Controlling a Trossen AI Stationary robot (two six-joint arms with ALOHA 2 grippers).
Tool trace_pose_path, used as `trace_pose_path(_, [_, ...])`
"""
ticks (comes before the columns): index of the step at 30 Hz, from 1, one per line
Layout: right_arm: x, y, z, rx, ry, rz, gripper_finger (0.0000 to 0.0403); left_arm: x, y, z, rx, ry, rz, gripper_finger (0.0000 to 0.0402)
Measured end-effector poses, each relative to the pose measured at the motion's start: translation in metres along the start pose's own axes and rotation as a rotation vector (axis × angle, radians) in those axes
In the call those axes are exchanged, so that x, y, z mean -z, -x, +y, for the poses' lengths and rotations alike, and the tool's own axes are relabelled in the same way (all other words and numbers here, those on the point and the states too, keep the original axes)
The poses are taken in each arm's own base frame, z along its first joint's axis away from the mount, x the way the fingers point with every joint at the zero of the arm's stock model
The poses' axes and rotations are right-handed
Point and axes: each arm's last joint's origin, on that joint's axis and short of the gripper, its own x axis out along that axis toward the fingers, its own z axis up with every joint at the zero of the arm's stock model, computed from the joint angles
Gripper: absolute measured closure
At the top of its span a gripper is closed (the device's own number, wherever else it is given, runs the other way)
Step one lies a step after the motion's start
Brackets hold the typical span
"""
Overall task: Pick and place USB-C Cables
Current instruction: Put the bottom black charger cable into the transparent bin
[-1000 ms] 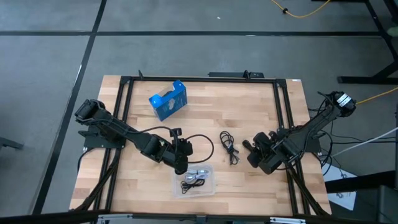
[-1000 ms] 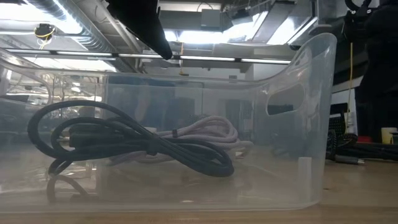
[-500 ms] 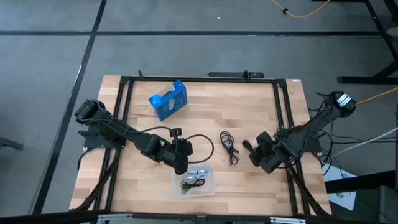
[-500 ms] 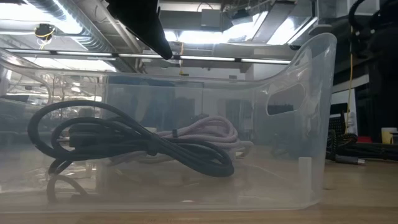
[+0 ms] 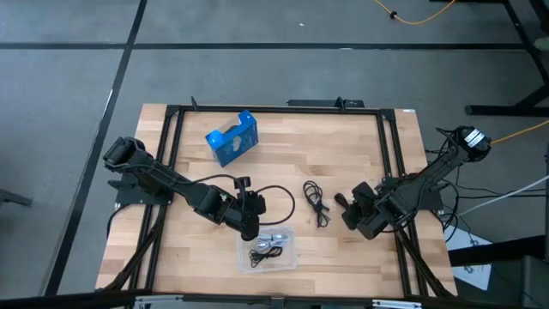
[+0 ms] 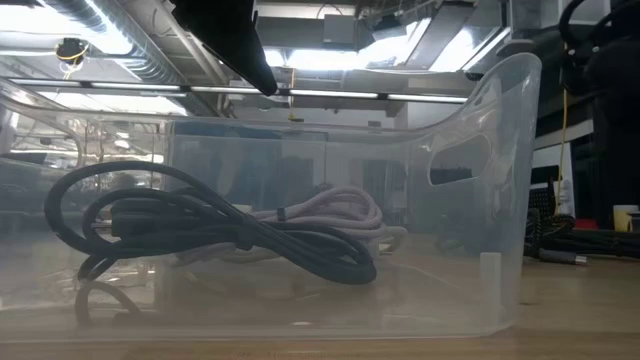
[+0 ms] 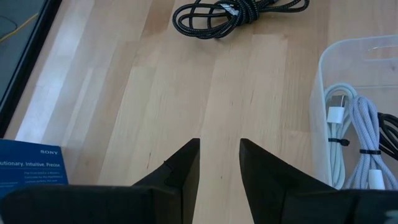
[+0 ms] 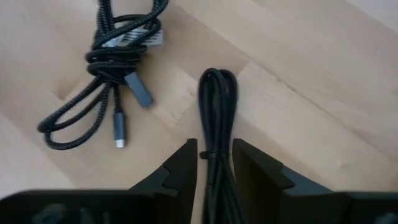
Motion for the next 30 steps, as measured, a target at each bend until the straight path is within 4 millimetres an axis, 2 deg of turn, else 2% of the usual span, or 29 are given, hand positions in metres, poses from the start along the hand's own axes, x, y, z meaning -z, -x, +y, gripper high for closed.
trace_pose_path(16, [0.001,-0.001,0.005,-0.042,-0.015,0.002,0.0295,0.0,0.0,0.0,0.0,0.0,0.0,0.0296])
trace_pose_path(30, [0.013,-0.023,0.011,0.076,0.117,0.03,0.0295,0.0,0.0,0.0,0.0,0.0,0.0,0.0296])
